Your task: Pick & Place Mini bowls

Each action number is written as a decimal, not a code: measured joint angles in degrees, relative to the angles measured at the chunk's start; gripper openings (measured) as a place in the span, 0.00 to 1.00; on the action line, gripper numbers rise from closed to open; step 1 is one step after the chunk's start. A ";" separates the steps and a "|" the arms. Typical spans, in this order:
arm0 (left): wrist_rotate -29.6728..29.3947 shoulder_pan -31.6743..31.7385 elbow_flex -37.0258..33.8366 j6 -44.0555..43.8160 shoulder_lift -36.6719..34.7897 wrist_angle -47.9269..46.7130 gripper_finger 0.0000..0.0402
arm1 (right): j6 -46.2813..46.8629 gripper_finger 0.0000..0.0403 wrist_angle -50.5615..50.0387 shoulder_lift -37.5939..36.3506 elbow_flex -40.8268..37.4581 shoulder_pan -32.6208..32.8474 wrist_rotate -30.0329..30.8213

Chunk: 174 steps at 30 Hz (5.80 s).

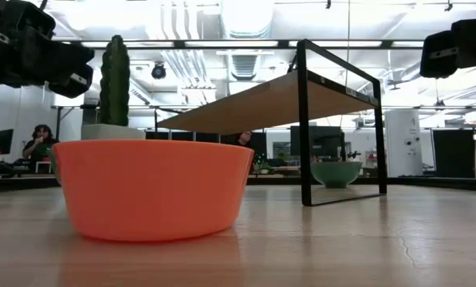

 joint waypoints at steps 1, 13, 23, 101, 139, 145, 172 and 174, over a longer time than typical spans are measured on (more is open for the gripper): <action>0.01 0.00 0.00 0.02 -0.02 0.02 0.00 | 0.00 0.02 0.01 0.00 -0.01 0.01 0.00; 0.01 0.01 0.00 0.02 0.00 0.00 0.00 | 0.28 0.02 1.45 0.02 -0.01 -0.03 1.05; 0.01 0.01 -0.01 0.02 0.00 0.02 0.00 | 13.95 0.02 19.39 0.02 0.01 -0.02 4.02; 0.01 0.00 0.00 0.02 0.00 0.17 0.00 | 27.98 0.54 -52.56 95.04 67.41 -80.39 -6.03; 0.02 0.02 0.01 0.02 0.00 0.20 0.00 | 24.48 0.03 -59.26 99.23 80.89 -82.52 -11.62; 0.01 0.01 -0.01 0.00 -0.01 0.21 0.00 | 23.79 0.02 -67.68 98.00 89.93 -82.51 -14.92; 0.01 0.02 0.01 0.00 0.00 0.20 0.00 | 30.50 0.03 -76.98 91.89 100.20 -54.64 -25.33; 0.01 0.00 -0.01 0.00 -0.02 0.20 0.00 | 31.31 0.03 -76.98 92.37 100.20 -52.47 -25.38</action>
